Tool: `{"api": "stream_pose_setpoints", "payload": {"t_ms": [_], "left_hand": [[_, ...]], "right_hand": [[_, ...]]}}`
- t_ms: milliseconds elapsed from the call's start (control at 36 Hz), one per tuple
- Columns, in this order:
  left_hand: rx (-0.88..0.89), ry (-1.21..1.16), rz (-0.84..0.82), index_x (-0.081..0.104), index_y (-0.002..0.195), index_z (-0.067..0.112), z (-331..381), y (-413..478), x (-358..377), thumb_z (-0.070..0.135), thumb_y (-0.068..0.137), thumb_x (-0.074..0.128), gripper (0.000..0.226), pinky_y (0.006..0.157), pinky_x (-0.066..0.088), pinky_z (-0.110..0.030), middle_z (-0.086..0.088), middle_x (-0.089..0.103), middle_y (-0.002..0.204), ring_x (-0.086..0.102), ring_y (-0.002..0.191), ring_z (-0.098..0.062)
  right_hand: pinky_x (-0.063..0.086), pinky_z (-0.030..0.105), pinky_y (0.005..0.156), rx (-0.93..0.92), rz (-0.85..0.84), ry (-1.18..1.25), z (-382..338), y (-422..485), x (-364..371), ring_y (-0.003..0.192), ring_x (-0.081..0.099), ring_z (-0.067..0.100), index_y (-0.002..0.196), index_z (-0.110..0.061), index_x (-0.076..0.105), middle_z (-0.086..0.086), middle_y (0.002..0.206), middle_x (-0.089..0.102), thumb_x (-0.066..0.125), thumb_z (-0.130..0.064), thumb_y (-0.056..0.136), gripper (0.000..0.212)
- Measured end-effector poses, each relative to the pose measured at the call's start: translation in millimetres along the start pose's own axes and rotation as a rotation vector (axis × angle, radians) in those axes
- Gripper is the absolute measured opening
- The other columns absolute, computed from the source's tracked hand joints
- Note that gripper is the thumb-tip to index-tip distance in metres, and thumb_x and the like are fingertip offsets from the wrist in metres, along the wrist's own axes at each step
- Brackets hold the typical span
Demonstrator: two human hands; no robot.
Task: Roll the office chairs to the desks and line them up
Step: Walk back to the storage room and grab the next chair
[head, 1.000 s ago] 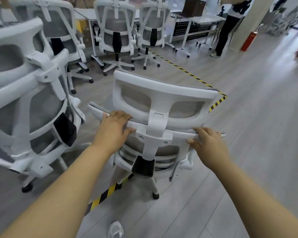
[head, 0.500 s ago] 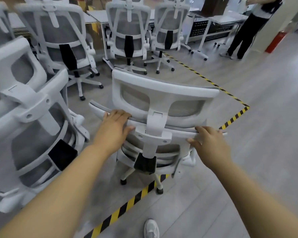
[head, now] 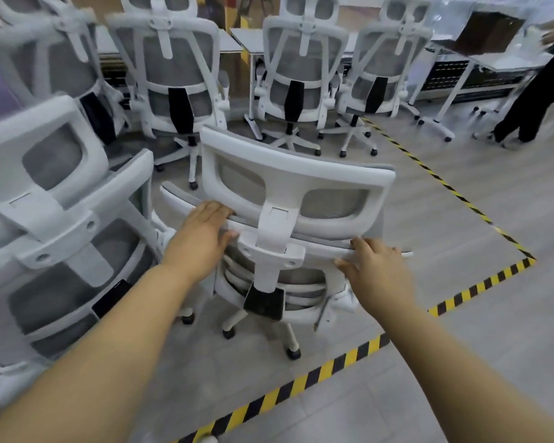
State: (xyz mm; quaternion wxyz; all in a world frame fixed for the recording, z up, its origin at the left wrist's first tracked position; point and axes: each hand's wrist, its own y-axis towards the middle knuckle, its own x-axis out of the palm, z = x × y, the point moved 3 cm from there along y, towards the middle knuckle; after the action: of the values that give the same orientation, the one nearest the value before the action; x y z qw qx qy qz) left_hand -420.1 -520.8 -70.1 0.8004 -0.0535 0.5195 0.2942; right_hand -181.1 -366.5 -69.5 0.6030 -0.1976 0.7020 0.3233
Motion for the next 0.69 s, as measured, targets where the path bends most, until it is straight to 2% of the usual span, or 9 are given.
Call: {"api": "stream_pose_setpoints", "payload": {"t_ms": [194, 278, 389, 472, 583, 694], "left_hand": [[-0.051, -0.012, -0.001, 0.047, 0.131, 0.013, -32.3, 24.4, -11.3, 0.024, 0.094, 0.052, 0.039, 0.111, 0.022, -0.034, -0.004, 0.040, 0.143, 0.023, 0.138, -0.020], [-0.070, -0.017, -0.009, 0.047, 0.131, 0.014, -44.8, 32.5, -17.0, 0.025, 0.094, 0.051, 0.039, 0.110, 0.026, -0.037, -0.003, 0.039, 0.143, 0.024, 0.138, -0.020], [-0.103, -0.022, -0.018, 0.046, 0.131, 0.017, -63.8, 40.4, -23.2, 0.028, 0.094, 0.051, 0.039, 0.108, 0.034, -0.043, -0.002, 0.039, 0.144, 0.028, 0.137, -0.019], [-0.099, -0.022, -0.014, 0.047, 0.132, 0.016, -71.2, 45.8, -25.7, 0.028, 0.094, 0.052, 0.040, 0.110, 0.031, -0.043, -0.003, 0.040, 0.144, 0.027, 0.138, -0.019], [-0.094, -0.028, -0.011, 0.048, 0.131, 0.015, -81.4, 50.1, -32.2, 0.027, 0.093, 0.053, 0.040, 0.110, 0.029, -0.039, -0.002, 0.040, 0.144, 0.027, 0.138, -0.018], [-0.096, -0.047, -0.017, 0.048, 0.131, 0.015, -94.5, 49.5, -40.7, 0.025, 0.093, 0.054, 0.040, 0.110, 0.029, -0.039, -0.003, 0.039, 0.145, 0.025, 0.139, -0.018]], "right_hand": [[0.050, 0.055, 0.080, -0.035, 0.025, -0.007, -26.6, 39.0, 10.8, 0.086, 0.063, 0.043, 0.103, -0.004, 0.066, 0.019, 0.094, 0.068, 0.074, -0.035, 0.077, 0.041], [0.051, 0.054, 0.074, -0.039, 0.047, -0.006, -39.8, 49.8, 13.7, 0.080, 0.063, 0.043, 0.099, -0.002, 0.068, 0.020, 0.089, 0.068, 0.078, -0.032, 0.073, 0.041], [0.047, 0.051, 0.080, -0.047, 0.035, -0.001, -53.2, 63.0, 18.5, 0.089, 0.060, 0.042, 0.107, -0.003, 0.065, 0.019, 0.097, 0.067, 0.072, -0.036, 0.079, 0.044], [0.048, 0.050, 0.078, -0.052, 0.041, 0.000, -60.7, 70.0, 19.0, 0.091, 0.060, 0.042, 0.107, -0.003, 0.065, 0.018, 0.097, 0.067, 0.072, -0.036, 0.079, 0.043], [0.052, 0.047, 0.066, -0.081, 0.074, -0.038, -73.1, 75.1, 20.6, 0.075, 0.063, 0.040, 0.095, -0.004, 0.068, 0.015, 0.083, 0.068, 0.079, -0.034, 0.071, 0.041], [0.052, 0.050, 0.071, -0.074, 0.066, -0.028, -87.9, 77.2, 25.7, 0.077, 0.064, 0.038, 0.092, -0.005, 0.067, 0.014, 0.081, 0.067, 0.078, -0.036, 0.072, 0.039]]}}
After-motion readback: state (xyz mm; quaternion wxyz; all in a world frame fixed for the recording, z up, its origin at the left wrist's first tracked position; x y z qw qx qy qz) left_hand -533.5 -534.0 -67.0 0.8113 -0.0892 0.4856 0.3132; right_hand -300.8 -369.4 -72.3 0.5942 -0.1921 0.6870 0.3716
